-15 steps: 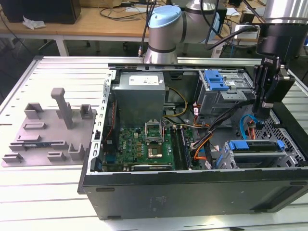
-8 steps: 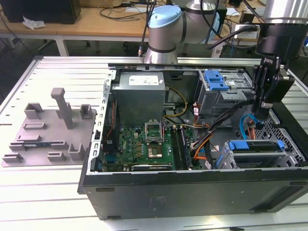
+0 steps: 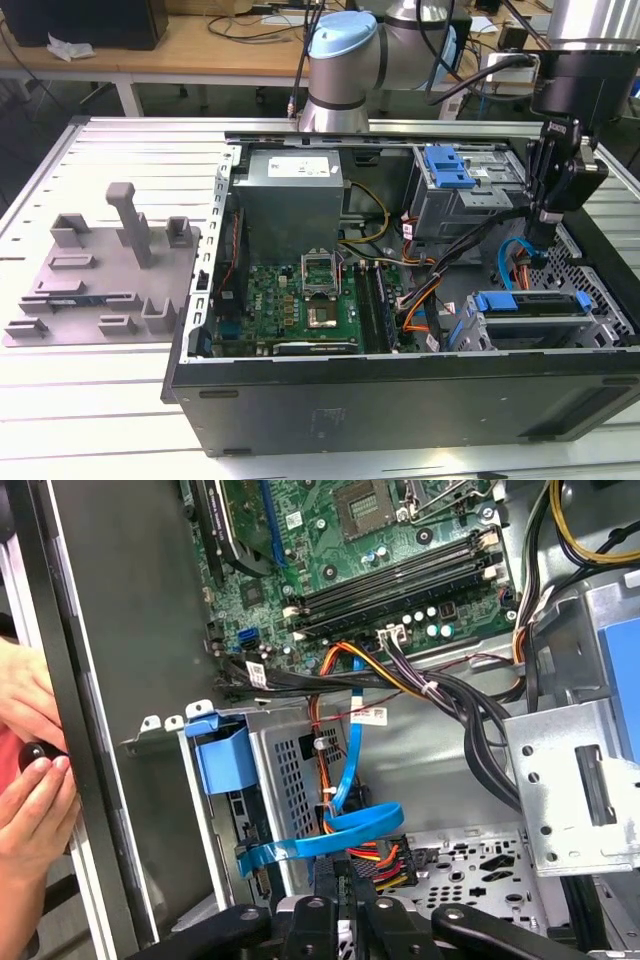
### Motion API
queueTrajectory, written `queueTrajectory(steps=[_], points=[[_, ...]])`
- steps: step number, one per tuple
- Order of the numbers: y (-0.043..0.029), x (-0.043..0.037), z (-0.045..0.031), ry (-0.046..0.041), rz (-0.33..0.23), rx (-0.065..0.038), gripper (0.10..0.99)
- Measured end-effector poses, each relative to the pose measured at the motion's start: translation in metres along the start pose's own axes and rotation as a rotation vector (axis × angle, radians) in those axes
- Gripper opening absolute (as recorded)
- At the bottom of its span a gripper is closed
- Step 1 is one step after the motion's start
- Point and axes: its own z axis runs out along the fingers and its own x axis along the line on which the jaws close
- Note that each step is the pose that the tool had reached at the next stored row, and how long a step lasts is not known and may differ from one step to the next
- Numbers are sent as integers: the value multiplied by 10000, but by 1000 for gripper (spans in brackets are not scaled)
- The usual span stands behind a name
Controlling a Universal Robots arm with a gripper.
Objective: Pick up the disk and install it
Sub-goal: 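Insert the first disk wire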
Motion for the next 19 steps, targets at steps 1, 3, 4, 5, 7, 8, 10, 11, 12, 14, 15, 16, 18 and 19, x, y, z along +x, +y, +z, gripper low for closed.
queueTrajectory(steps=[1, 3, 4, 5, 7, 8, 10, 11, 12, 14, 15, 16, 18, 19], points=[[0, -1, 2, 1, 1, 1, 169], [0, -1, 3, 5, 0, 2, 169], [0, -1, 3, 5, 1, 2, 169], [0, -1, 3, 5, 1, 2, 169], [0, -2, 4, 4, 1, 2, 169], [0, -2, 4, 5, 1, 2, 169], [0, -2, 5, 4, 0, 1, 169], [1, -2, 5, 5, 1, 1, 169], [0, -1, 3, 2, 0, 1, 169], [-1, 6, -14, 4, 1, 2, 169], [-3, 13, -32, 3, 1, 1, 169], [-3, 16, -38, 4, 1, 2, 169], [-6, 26, -43, 1, 1, 4, 169], [-12, 49, -34, 1, 1, 4, 169]])
